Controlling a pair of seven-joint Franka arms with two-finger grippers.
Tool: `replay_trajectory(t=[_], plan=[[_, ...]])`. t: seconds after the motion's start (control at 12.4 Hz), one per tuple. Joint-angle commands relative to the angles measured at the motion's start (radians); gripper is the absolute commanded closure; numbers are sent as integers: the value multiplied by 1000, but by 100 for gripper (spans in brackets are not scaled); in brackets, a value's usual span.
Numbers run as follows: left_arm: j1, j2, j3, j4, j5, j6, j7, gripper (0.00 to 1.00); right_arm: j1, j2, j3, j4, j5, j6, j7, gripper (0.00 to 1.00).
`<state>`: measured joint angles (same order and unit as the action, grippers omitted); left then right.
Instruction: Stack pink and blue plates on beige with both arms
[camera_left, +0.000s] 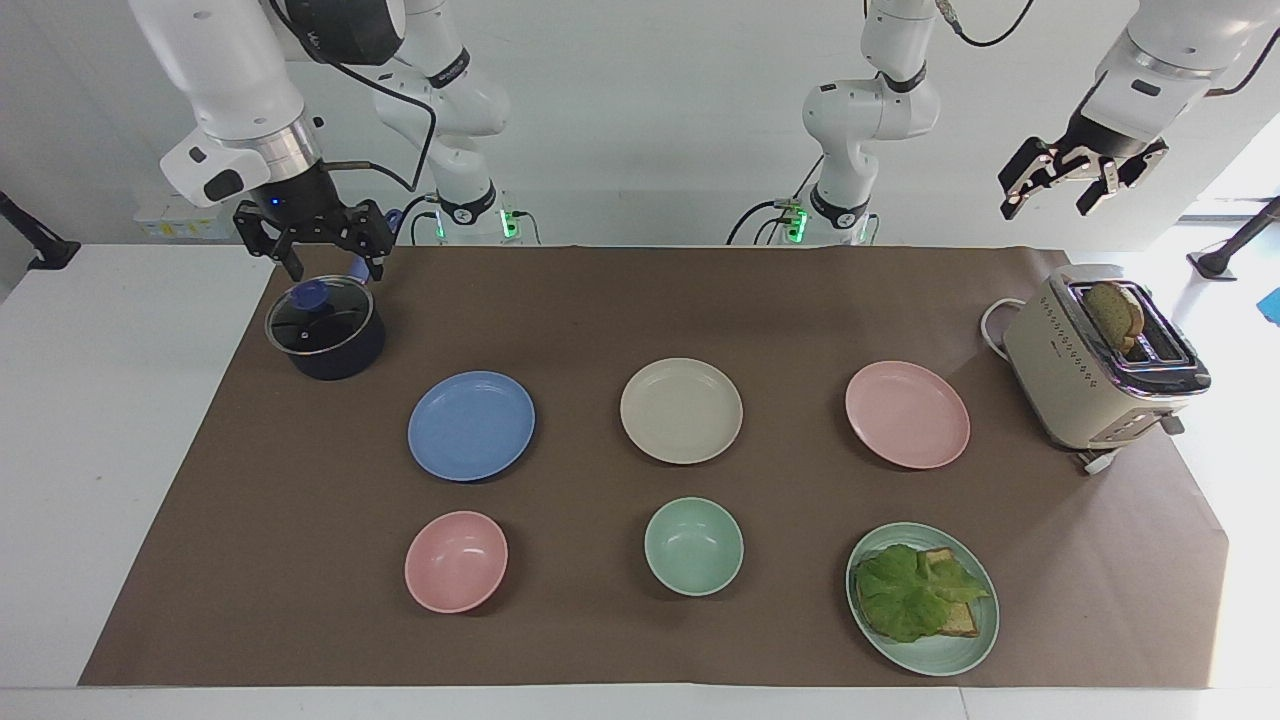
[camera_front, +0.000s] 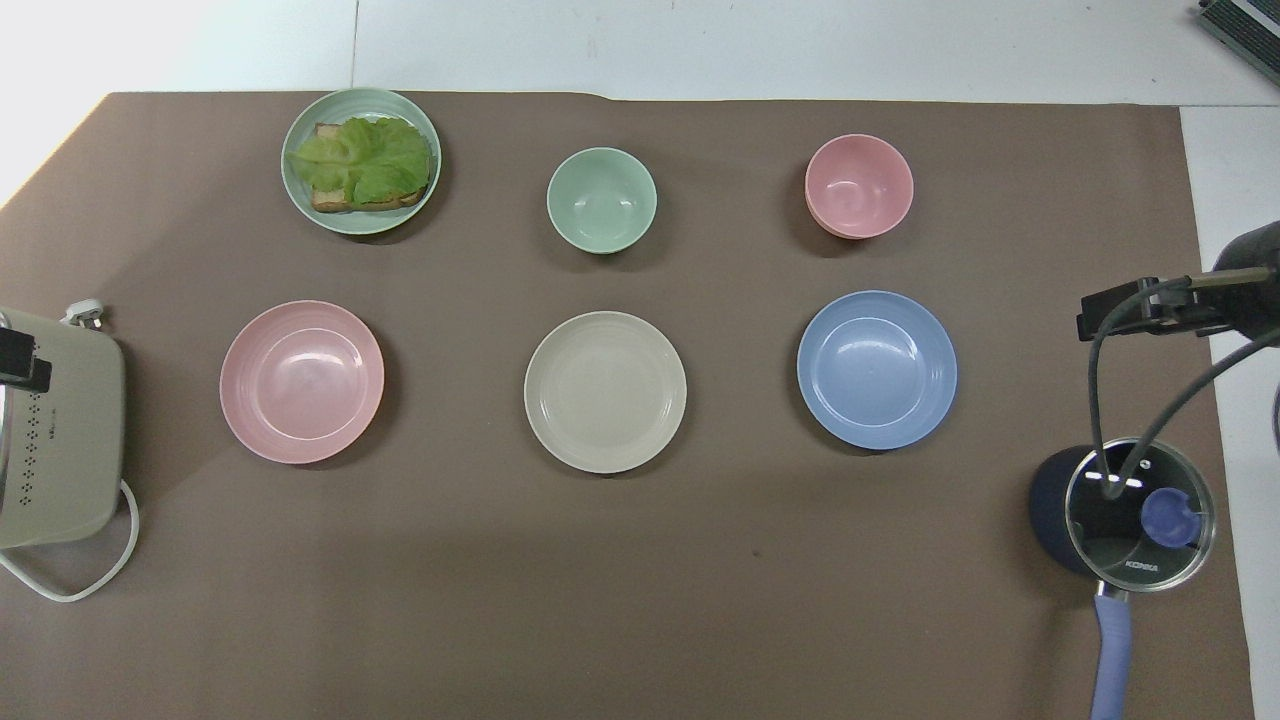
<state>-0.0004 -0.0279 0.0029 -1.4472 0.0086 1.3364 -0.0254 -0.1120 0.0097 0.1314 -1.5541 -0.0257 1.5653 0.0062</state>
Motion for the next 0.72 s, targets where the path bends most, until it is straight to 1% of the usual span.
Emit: replay_trajectory(t=[0.0, 0.08, 0.16, 0.24, 0.48, 0.64], plan=[[30, -37, 2, -303, -35, 219, -18, 0, -11, -14, 2, -9, 13, -4, -29, 0], [34, -52, 3, -425, -35, 368, -14, 0, -11, -14, 2, -9, 13, -5, -29, 0], [39, -43, 3, -500, -35, 495, -16, 0, -11, -14, 2, -11, 13, -5, -29, 0], [42, -15, 3, -537, -35, 565, -14, 0, -11, -14, 2, -11, 13, -5, -29, 0], [60, 84, 3, -568, -35, 633, -17, 0, -11, -14, 2, -12, 15, -5, -28, 0], [60, 106, 3, -648, -35, 742, -25, 0, -11, -14, 2, -12, 15, -4, -28, 0]])
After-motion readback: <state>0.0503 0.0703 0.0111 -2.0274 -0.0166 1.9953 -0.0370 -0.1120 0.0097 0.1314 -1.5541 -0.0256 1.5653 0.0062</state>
